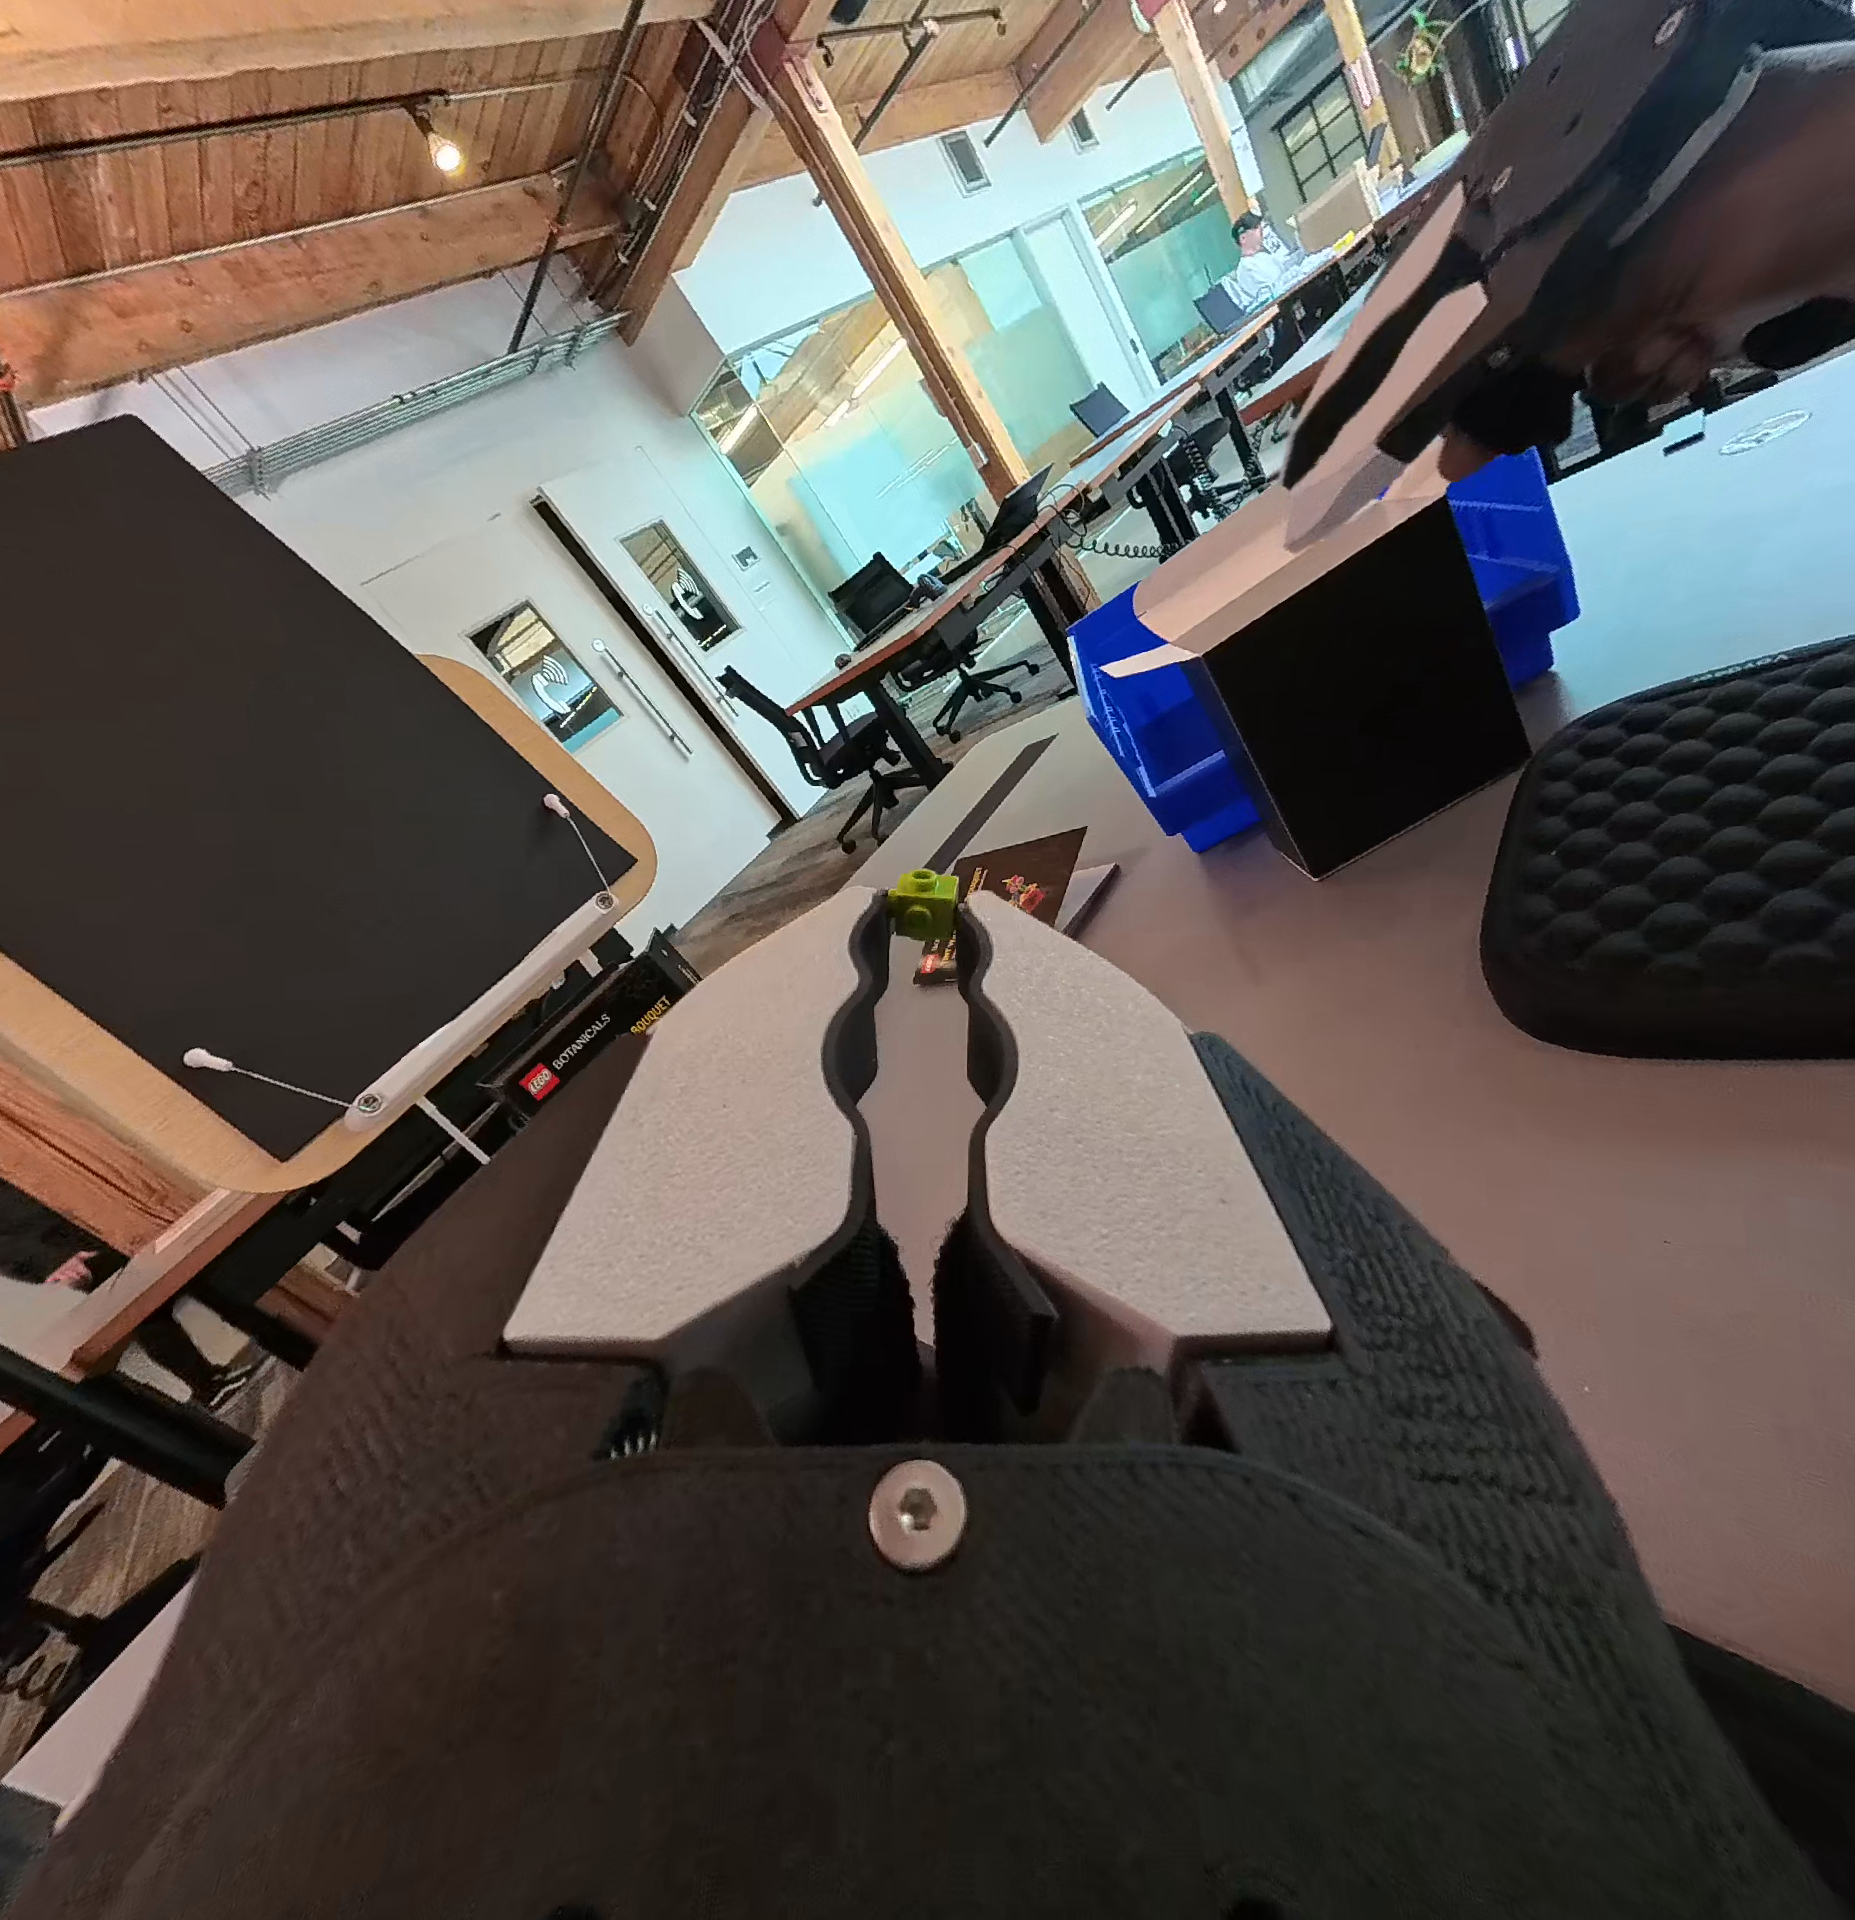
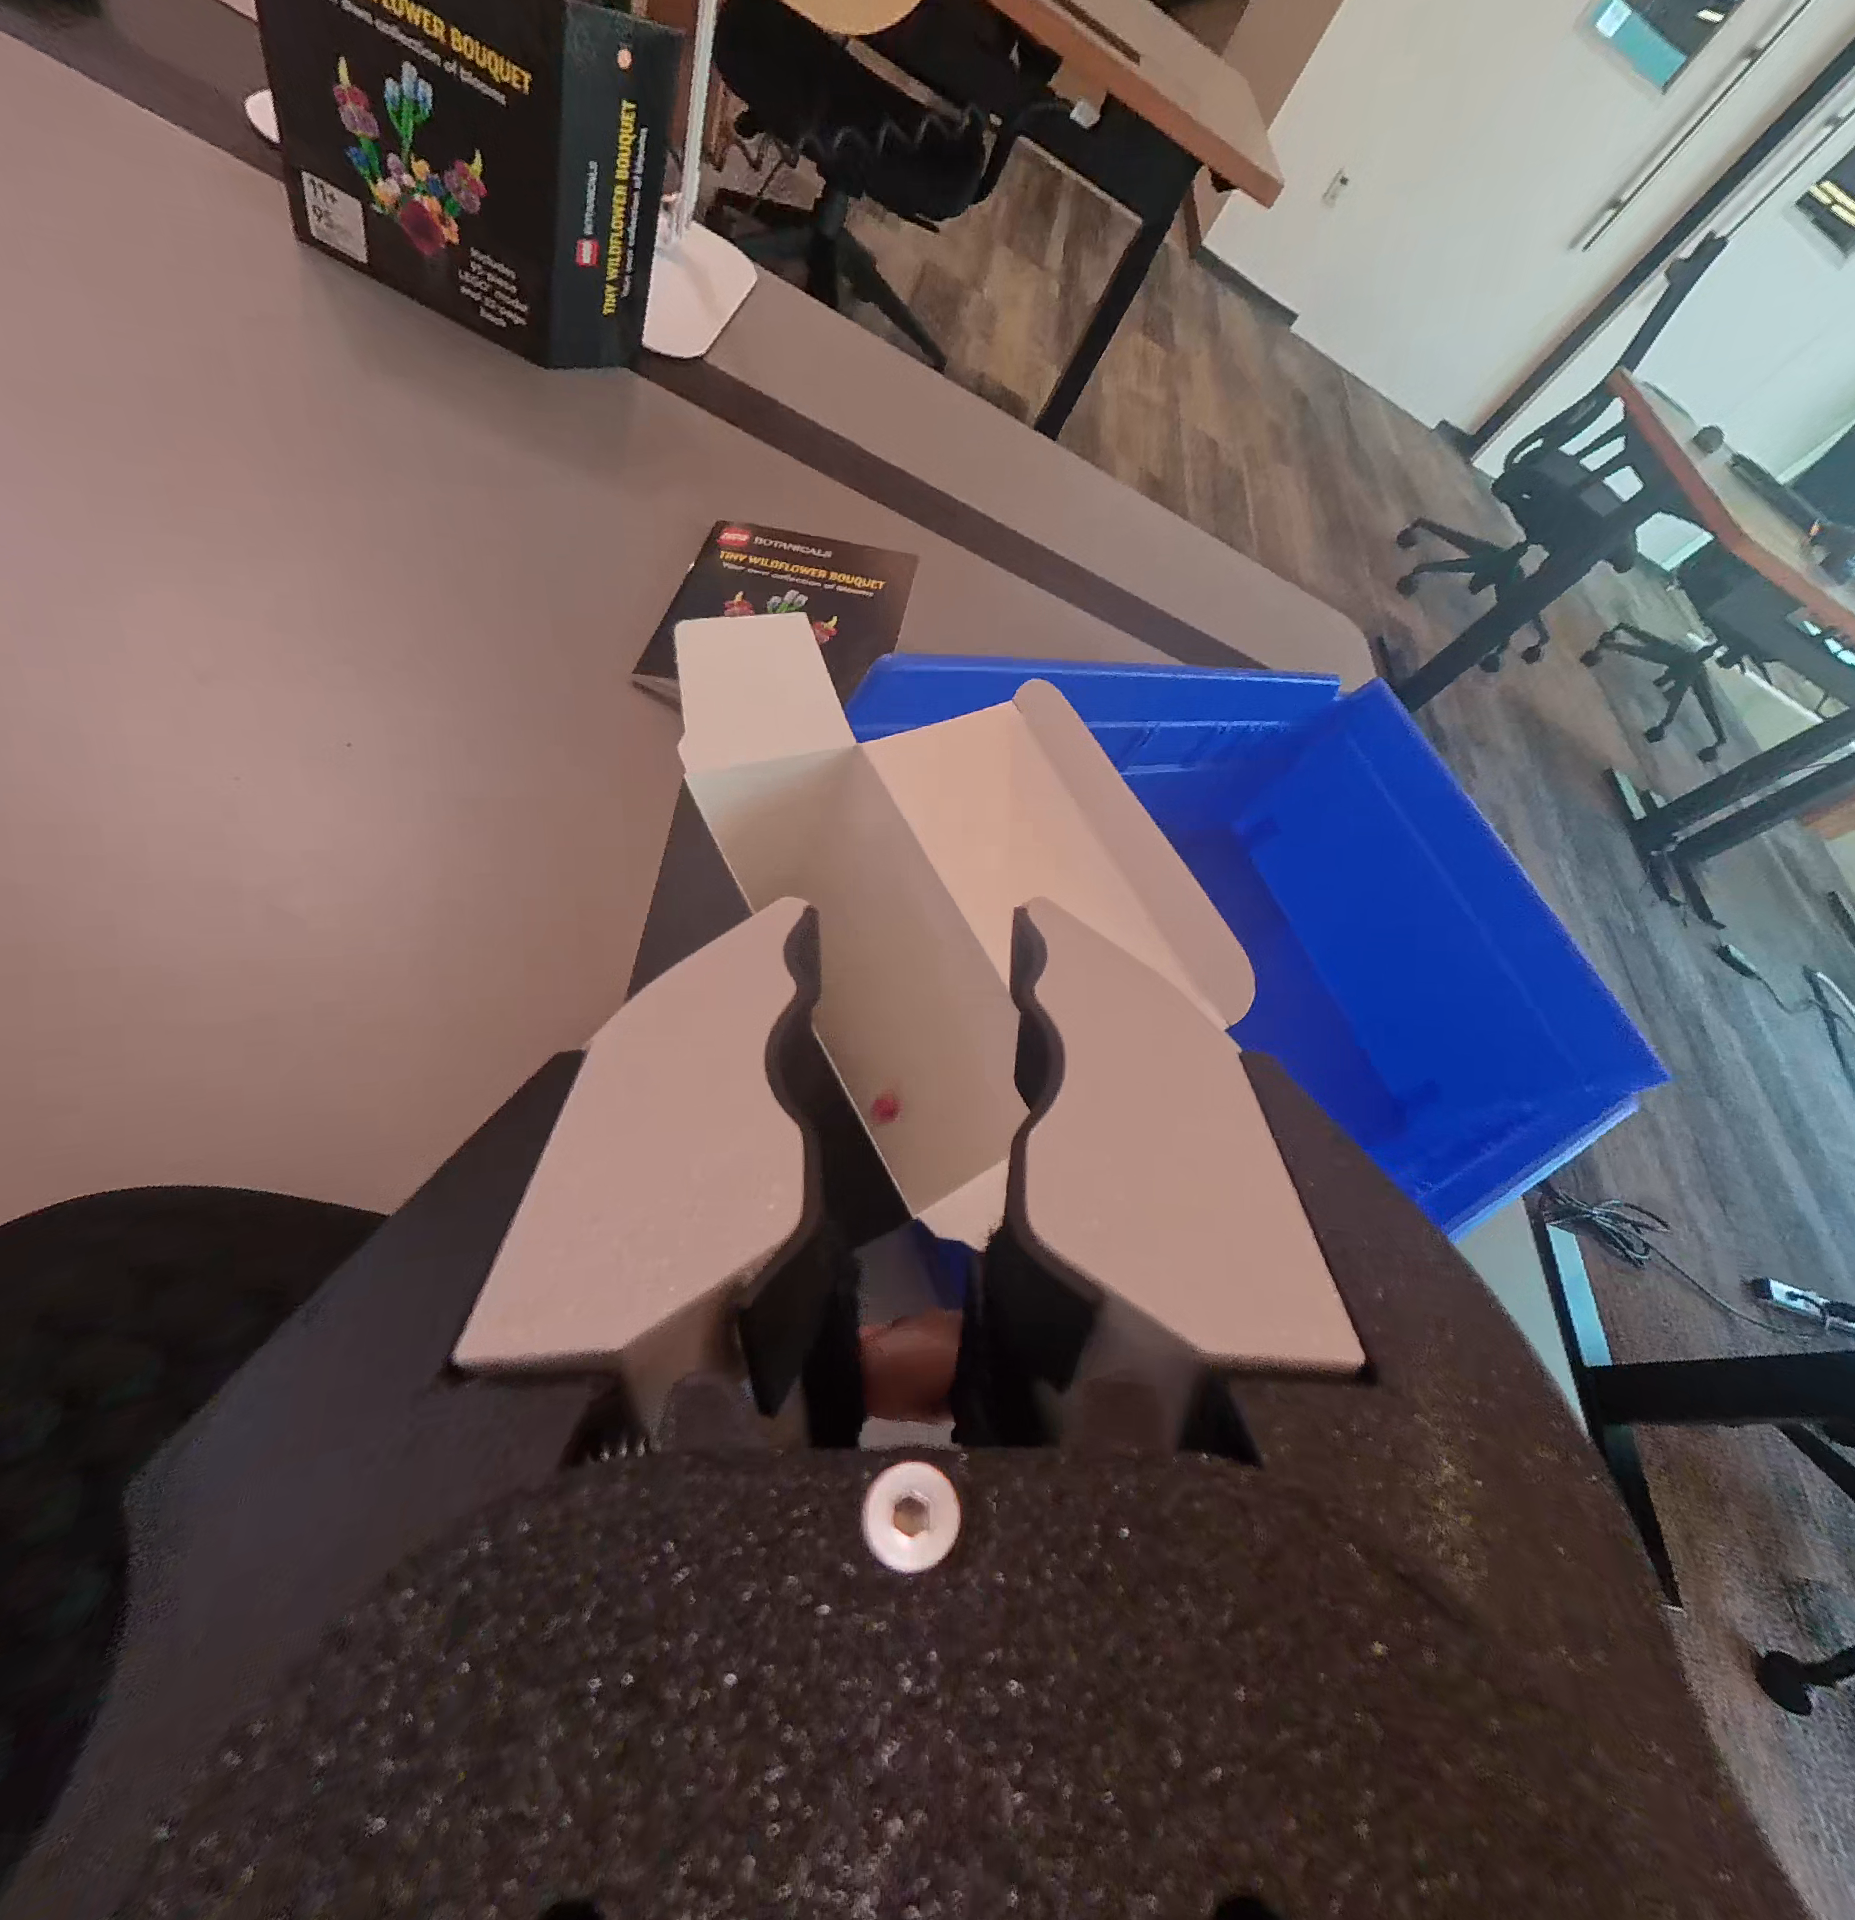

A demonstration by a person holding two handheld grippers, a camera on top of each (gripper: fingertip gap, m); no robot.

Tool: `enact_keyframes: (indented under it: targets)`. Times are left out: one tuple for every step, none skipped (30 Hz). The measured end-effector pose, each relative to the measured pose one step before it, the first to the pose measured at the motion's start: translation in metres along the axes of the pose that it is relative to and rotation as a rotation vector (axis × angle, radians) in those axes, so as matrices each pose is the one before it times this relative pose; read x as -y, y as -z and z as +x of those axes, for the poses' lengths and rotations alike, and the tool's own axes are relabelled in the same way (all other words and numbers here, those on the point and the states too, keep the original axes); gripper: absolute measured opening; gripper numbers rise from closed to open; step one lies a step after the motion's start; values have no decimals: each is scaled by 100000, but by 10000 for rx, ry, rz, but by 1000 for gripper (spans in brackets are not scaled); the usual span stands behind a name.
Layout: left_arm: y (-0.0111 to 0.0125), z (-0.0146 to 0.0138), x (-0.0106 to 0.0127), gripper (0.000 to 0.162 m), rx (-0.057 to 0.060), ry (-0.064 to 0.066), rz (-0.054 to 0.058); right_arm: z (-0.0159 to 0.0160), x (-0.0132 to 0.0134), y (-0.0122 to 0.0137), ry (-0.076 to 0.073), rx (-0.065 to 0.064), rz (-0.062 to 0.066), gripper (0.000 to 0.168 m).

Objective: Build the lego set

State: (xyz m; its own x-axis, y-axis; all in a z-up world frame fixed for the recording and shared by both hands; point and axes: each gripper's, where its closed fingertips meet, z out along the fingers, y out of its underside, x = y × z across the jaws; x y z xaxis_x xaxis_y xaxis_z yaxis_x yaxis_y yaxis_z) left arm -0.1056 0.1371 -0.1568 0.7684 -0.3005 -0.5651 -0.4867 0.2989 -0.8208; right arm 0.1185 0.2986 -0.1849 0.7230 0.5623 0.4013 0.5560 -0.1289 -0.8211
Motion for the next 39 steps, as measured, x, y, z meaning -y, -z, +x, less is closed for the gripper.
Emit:
enact_keyframes:
  targets:
    - [1,-20,-4,11,3,33,8,-97,-2,44,-59,90,26,37]
    - [3,-26,10,11,13,29,13,-71,126,77,-94,70,112,38]
    - [-14,-8,8,11,-2,42,9,-243,329,137,-98,168,216,38]
    - [-27,26,0,12,-29,71,15,-519,633,210,-161,303,376,38]
    - [-22,38,17,11,-35,94,32,-906,975,274,-233,483,551,37]
    - [-25,24,26,11,-20,73,46,-1445,1210,257,-306,749,679,34]
    - [-7,11,-1,11,1,17,25,-1945,1293,128,-426,982,718,30]
    - [-1,-16,-42,11,29,-54,-24,-2358,1213,-111,-538,1160,673,28]
    - [1,-61,-100,11,66,-133,-70,-2566,898,-429,-543,1213,514,26]
    - [3,-45,-115,11,90,-225,-103,-2608,456,-737,-401,1198,291,27]
    - [1,-53,-146,11,117,-328,-147,-2403,84,-1005,-258,1042,110,27]
    - [-20,-27,-174,11,143,-441,-183,-2013,-223,-1175,-131,818,-72,27]
    - [-22,7,-171,11,147,-520,-201,-1517,-332,-1212,-11,563,-190,27]
    - [-45,53,-137,12,133,-539,-198,-973,-153,-1190,22,265,-73,27]
    - [-41,94,-86,12,117,-519,-172,-758,-38,-1102,43,204,28,27]
    - [-59,109,-42,12,91,-468,-142,-533,-123,-1004,-6,184,-55,26]
    - [-52,125,11,11,65,-403,-114,-209,-179,-867,-88,67,-126,26]
    - [-48,118,27,11,43,-345,-84,-67,-193,-742,-50,20,-127,24]
    - [-41,120,52,11,25,-278,-59,-80,-231,-614,23,70,-141,23]
    - [-40,130,39,11,-11,-204,-46,-29,-177,-514,-26,57,-103,23]
    - [-52,132,22,11,-34,-145,-38,36,-144,-437,-85,33,-75,22]
    - [-46,112,5,11,-24,-114,-33,-29,-99,-348,-62,90,-43,22]
    - [-33,85,-36,11,-10,-108,-36,-28,-51,-251,-34,74,-26,20]
    - [-18,67,-49,11,-1,-106,-37,51,-88,-177,27,-13,-46,16]
    - [-14,52,-62,11,-6,-83,-29,221,-112,-98,116,-141,-66,12]
    - [-30,63,-75,11,-25,-36,-22,81,-78,-52,149,-55,-33,12]
    - [-48,47,-77,11,-20,21,-16,60,-47,-57,86,-50,-2,12]
    - [-51,49,-66,11,-27,62,-7,67,-57,-30,97,-54,21,12]
    - [-40,71,-35,11,-54,86,9,70,-57,-22,105,-53,14,12]
    - [-39,74,-20,11,-89,147,24,72,-68,-6,95,-45,5,11]
    - [-12,59,21,12,-107,239,49,46,3,12,52,-11,40,11]
    - [16,-6,87,13,-104,334,101,146,107,79,2,-69,86,11]
    - [32,-43,126,14,-116,440,138,220,167,187,31,-99,102,11]
    - [40,-77,118,15,-139,539,143,313,210,302,56,-161,86,11]
    - [47,-129,72,17,-153,622,143,474,220,409,97,-262,72,11]
    - [57,-159,56,20,-170,718,169,549,212,515,172,-308,61,11]
    - [77,-232,64,24,-167,846,210,664,159,607,221,-371,33,11]
    - [116,-372,85,28,-121,960,254,864,67,702,186,-479,-15,11]
    - [166,-556,147,34,-19,1017,303,925,6,769,136,-468,-22,11]
